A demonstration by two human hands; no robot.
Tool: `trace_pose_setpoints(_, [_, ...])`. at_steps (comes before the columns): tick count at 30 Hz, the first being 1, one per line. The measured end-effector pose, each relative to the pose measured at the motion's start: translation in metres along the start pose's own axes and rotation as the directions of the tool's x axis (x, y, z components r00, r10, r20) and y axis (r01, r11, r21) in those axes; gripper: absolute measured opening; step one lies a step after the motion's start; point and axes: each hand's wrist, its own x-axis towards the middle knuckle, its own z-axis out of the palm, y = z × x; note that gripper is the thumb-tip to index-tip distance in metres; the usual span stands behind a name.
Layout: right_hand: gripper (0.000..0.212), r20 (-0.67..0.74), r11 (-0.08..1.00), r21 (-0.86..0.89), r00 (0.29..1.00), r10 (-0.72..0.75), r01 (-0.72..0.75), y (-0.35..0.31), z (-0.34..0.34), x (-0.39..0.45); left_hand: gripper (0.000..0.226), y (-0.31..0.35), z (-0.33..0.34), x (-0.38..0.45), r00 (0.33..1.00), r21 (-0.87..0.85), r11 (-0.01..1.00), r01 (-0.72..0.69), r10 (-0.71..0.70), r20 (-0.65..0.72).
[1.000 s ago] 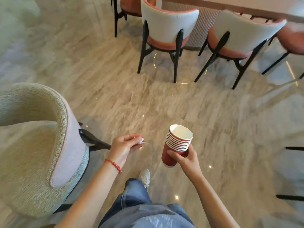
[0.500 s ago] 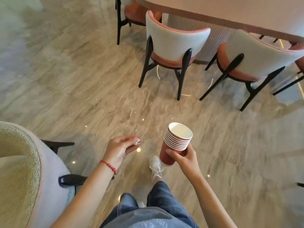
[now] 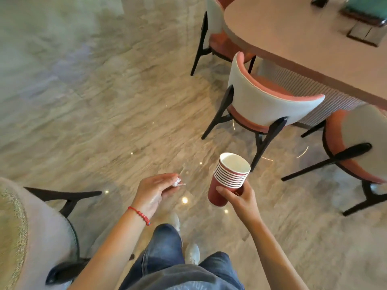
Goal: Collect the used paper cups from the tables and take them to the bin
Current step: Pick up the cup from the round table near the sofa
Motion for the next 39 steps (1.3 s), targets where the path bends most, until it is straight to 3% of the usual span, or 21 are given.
trace_pose_setpoints(14, [0.046,0.179,0.999,-0.040,0.984,-0.014,0.021,-0.070,0.107,0.225,0.008,0.129,-0.010,0.181,0.989,-0.084,0.994,-0.066,0.053,-0.139])
trace_pose_setpoints(22, [0.047,0.361,0.991,-0.121,0.932,-0.008,0.056,-0.101,0.175,0.323,0.006,0.183,-0.036,0.241,0.953,-0.173,0.976,-0.131,0.076,-0.292])
trace_pose_setpoints(28, [0.045,0.549,0.981,-0.165,0.836,0.005,0.102,-0.120,0.231,0.404,0.007,0.214,-0.060,0.285,0.886,-0.266,0.938,-0.222,0.080,-0.458])
trace_pose_setpoints(39, [0.057,0.826,0.956,-0.200,0.562,0.046,0.215,-0.178,0.342,0.518,0.010,0.279,-0.082,0.330,0.734,-0.374,0.838,-0.398,0.046,-0.677])
